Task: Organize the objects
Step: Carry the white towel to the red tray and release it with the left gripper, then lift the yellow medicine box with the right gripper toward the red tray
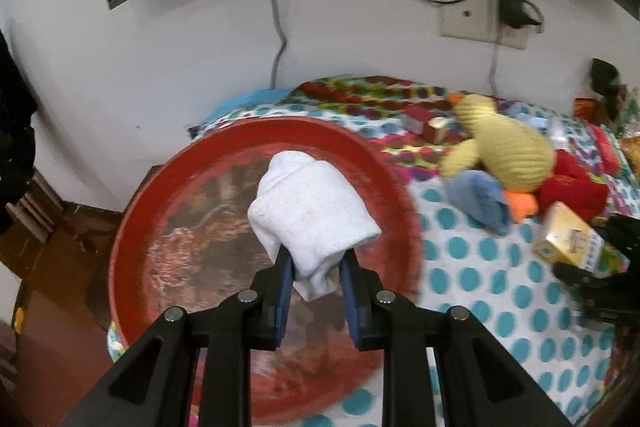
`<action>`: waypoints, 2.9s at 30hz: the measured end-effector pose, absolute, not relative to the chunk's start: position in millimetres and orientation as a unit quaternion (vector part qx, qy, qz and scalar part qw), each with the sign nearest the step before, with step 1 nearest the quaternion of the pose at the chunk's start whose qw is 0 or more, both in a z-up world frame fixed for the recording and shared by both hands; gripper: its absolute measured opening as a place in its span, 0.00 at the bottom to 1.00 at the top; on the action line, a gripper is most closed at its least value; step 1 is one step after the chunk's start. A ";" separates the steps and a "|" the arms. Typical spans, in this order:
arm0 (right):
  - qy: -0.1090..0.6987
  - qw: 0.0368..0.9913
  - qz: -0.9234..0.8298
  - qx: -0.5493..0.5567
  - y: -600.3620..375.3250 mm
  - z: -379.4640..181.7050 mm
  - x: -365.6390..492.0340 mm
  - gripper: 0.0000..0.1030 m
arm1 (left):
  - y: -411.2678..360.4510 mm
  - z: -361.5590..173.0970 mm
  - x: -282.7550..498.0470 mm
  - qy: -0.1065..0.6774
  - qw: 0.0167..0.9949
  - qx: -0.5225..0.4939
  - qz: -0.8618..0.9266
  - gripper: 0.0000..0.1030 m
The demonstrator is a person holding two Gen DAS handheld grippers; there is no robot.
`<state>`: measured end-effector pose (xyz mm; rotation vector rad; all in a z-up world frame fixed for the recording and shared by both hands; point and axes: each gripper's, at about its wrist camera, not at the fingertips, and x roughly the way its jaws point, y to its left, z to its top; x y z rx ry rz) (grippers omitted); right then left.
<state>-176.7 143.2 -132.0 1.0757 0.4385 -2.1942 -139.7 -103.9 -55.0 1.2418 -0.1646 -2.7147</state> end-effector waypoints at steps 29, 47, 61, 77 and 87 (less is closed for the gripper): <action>0.143 0.270 -0.854 0.421 144.9 -134.1 -176.4 0.63 | -231.5 -100.5 -238.9 -0.004 0.159 0.472 -0.867 0.22; 0.141 0.266 -0.855 0.422 145.1 -134.7 -176.5 0.66 | -244.3 -107.5 -263.6 -0.019 0.179 0.479 -0.859 0.28; 0.141 0.265 -0.855 0.423 147.1 -135.6 -178.0 0.71 | -240.3 -106.3 -257.5 -0.037 0.199 0.473 -0.857 0.44; 0.140 0.265 -0.855 0.424 148.6 -136.5 -177.7 0.73 | -225.0 -73.4 -211.0 -0.045 0.163 0.447 -0.878 0.49; 0.142 0.263 -0.855 0.424 151.8 -137.5 -177.8 0.73 | -215.1 -50.7 -129.8 -0.061 0.155 0.424 -0.890 0.50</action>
